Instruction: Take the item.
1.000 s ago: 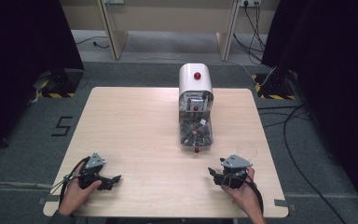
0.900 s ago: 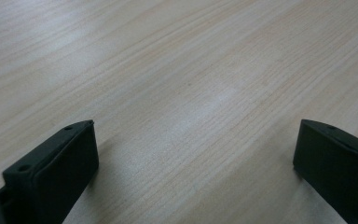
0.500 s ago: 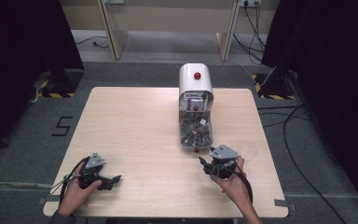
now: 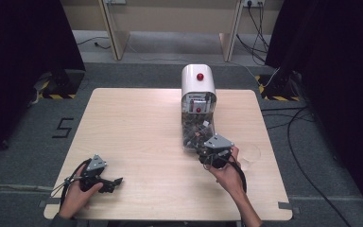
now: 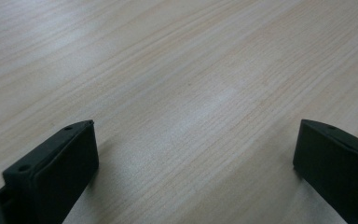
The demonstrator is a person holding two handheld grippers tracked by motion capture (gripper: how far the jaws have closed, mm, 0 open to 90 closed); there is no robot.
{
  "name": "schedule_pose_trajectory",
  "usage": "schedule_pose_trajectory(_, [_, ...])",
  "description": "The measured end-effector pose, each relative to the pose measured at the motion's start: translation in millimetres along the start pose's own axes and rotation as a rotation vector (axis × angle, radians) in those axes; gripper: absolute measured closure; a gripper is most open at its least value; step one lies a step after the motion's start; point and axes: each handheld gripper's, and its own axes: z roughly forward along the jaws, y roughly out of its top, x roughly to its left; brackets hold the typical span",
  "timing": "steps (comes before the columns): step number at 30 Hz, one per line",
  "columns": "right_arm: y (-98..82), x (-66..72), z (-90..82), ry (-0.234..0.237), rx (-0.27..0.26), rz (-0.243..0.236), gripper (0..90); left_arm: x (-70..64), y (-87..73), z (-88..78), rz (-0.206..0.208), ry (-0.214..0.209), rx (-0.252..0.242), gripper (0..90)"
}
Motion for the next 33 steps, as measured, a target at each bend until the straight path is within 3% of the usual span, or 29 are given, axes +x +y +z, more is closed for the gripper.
schedule_pose_trajectory(13, [17.1, -1.6, 28.9, -0.025, 0.018, -0.021, 49.8, 0.0, 0.0, 0.0, 0.0, 0.0, 0.0, 0.0])
schedule_pose_trajectory(33, [13.5, -13.2, 69.4, -0.03, 0.086, 0.023, 55.9, 0.0, 0.0, 0.0, 0.0, 0.0, 0.0, 0.0])
